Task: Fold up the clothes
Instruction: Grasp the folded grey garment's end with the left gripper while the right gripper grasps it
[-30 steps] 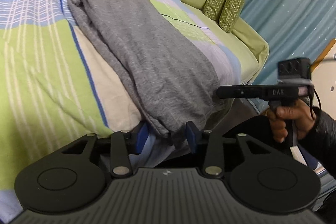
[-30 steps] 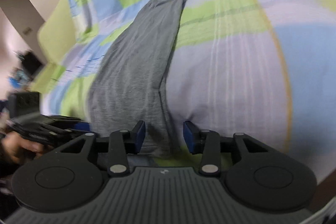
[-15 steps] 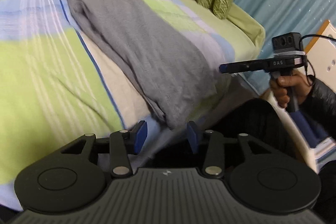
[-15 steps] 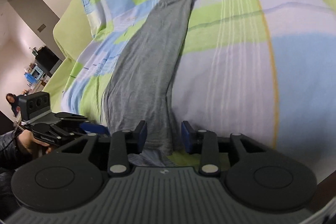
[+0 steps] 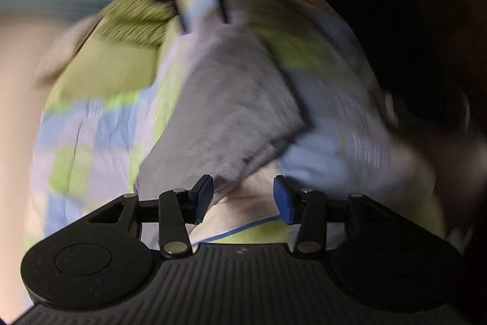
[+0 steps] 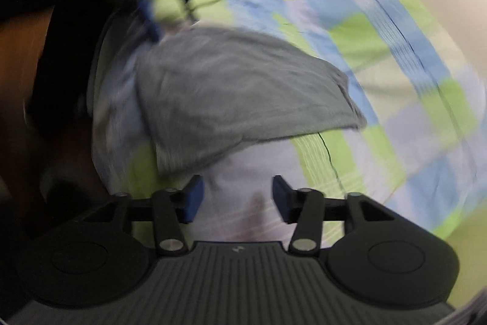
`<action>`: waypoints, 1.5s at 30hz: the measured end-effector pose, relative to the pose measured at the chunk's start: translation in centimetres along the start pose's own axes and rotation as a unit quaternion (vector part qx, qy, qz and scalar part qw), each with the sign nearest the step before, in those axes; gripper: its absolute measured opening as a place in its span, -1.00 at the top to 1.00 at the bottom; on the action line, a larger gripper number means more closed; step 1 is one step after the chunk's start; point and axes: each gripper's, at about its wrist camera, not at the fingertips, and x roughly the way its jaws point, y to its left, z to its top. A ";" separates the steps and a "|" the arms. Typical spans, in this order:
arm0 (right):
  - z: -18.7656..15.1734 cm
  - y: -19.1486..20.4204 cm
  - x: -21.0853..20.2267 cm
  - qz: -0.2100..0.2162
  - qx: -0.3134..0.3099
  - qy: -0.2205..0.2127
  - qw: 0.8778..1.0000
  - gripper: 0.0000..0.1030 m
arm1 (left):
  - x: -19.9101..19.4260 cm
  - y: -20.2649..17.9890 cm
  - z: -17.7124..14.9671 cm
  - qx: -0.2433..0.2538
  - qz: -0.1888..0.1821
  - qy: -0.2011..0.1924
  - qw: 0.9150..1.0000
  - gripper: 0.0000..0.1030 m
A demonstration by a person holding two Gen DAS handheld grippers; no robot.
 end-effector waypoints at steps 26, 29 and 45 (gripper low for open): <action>-0.6 4.8 2.8 -0.076 -0.279 -0.134 0.948 -0.37 | 1.0 -2.1 -0.7 0.025 0.096 -0.086 0.991 -0.25; -0.3 5.1 3.3 -0.078 -0.285 -0.146 0.944 -0.25 | 1.0 -2.1 -0.6 0.019 0.093 -0.086 0.992 -0.22; 1.6 3.2 2.0 -0.047 -0.148 -0.113 0.981 0.98 | -0.4 1.9 0.5 -0.111 0.018 -0.045 0.993 0.91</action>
